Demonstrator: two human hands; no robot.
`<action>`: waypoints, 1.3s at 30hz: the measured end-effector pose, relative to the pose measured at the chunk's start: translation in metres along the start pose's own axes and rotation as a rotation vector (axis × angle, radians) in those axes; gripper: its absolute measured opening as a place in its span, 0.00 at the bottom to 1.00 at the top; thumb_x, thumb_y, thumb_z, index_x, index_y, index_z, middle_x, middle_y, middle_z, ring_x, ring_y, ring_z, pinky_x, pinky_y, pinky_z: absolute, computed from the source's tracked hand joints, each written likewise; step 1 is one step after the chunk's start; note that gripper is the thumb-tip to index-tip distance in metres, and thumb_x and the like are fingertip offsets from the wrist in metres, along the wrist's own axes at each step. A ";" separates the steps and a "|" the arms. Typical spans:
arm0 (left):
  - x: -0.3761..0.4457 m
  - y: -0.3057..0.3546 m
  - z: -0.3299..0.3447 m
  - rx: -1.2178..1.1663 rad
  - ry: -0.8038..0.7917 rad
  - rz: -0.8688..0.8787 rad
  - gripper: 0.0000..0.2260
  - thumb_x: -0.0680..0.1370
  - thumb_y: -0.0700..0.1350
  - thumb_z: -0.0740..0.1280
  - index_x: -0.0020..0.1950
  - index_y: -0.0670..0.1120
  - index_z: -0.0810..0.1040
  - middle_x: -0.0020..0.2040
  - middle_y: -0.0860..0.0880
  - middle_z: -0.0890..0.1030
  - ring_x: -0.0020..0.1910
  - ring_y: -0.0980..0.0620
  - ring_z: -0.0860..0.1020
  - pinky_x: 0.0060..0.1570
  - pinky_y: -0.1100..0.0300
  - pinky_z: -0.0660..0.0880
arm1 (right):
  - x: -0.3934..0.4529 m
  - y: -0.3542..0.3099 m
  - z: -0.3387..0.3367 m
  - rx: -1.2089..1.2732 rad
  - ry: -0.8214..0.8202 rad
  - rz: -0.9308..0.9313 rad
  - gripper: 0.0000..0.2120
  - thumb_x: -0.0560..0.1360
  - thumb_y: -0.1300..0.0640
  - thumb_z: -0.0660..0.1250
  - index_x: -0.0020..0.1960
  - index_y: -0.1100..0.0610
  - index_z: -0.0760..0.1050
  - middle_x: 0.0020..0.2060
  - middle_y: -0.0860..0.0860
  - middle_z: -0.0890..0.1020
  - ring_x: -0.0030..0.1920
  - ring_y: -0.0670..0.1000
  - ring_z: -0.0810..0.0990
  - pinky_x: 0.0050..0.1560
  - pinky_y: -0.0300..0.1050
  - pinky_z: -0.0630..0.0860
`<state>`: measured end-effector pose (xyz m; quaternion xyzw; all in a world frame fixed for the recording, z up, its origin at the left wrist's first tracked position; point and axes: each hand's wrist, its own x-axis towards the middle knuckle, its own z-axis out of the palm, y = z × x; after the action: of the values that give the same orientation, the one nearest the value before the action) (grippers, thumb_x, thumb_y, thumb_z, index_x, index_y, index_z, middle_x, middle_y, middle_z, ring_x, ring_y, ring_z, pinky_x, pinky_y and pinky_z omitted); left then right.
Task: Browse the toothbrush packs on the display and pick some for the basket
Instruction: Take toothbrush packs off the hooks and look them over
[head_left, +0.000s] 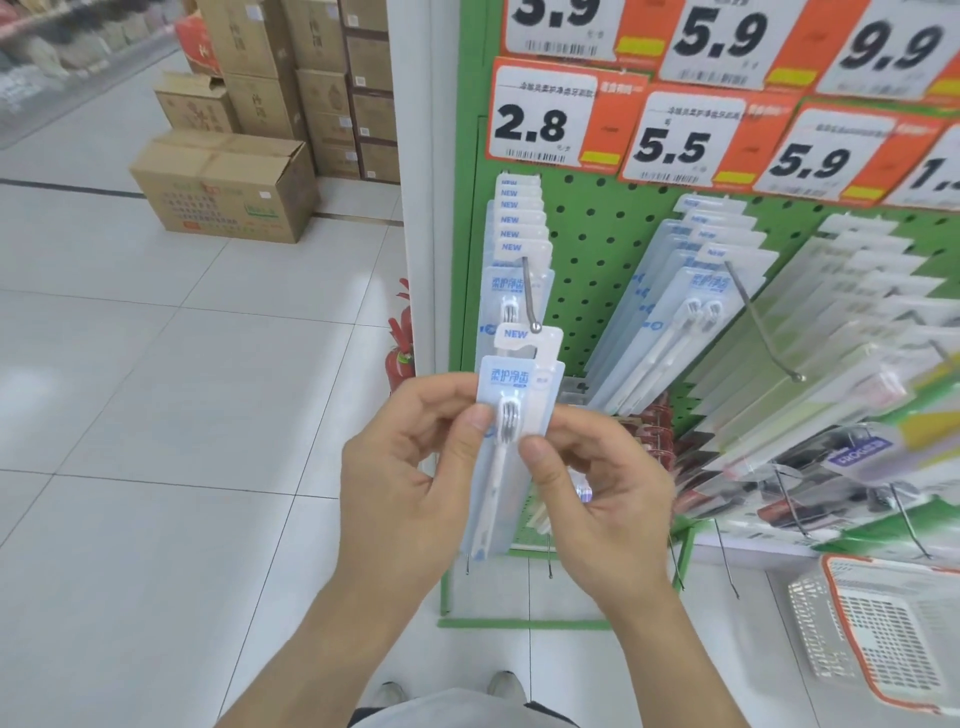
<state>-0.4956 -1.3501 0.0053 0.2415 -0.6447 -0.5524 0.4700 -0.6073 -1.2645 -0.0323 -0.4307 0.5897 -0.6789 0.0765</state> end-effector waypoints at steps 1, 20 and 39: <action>0.001 -0.001 0.000 -0.002 -0.002 -0.006 0.06 0.77 0.42 0.68 0.51 0.51 0.80 0.45 0.59 0.86 0.45 0.58 0.84 0.46 0.70 0.76 | 0.000 0.000 0.000 0.002 0.002 0.012 0.11 0.76 0.63 0.72 0.54 0.49 0.81 0.46 0.42 0.87 0.44 0.46 0.85 0.48 0.40 0.79; 0.002 0.003 0.000 0.011 0.013 0.046 0.07 0.78 0.41 0.68 0.52 0.52 0.80 0.47 0.60 0.86 0.47 0.58 0.85 0.47 0.68 0.78 | 0.006 -0.008 -0.002 0.009 -0.052 0.034 0.08 0.77 0.60 0.71 0.53 0.49 0.82 0.46 0.44 0.87 0.44 0.48 0.85 0.47 0.40 0.79; -0.013 0.004 -0.006 0.031 -0.002 0.044 0.13 0.80 0.40 0.66 0.60 0.56 0.77 0.49 0.59 0.86 0.50 0.57 0.84 0.49 0.69 0.77 | 0.002 -0.021 0.000 -0.092 -0.102 -0.024 0.11 0.78 0.63 0.68 0.58 0.52 0.81 0.44 0.44 0.86 0.41 0.49 0.83 0.41 0.42 0.79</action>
<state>-0.4831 -1.3410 0.0042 0.2341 -0.6588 -0.5322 0.4774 -0.6000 -1.2591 -0.0128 -0.4749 0.6104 -0.6291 0.0783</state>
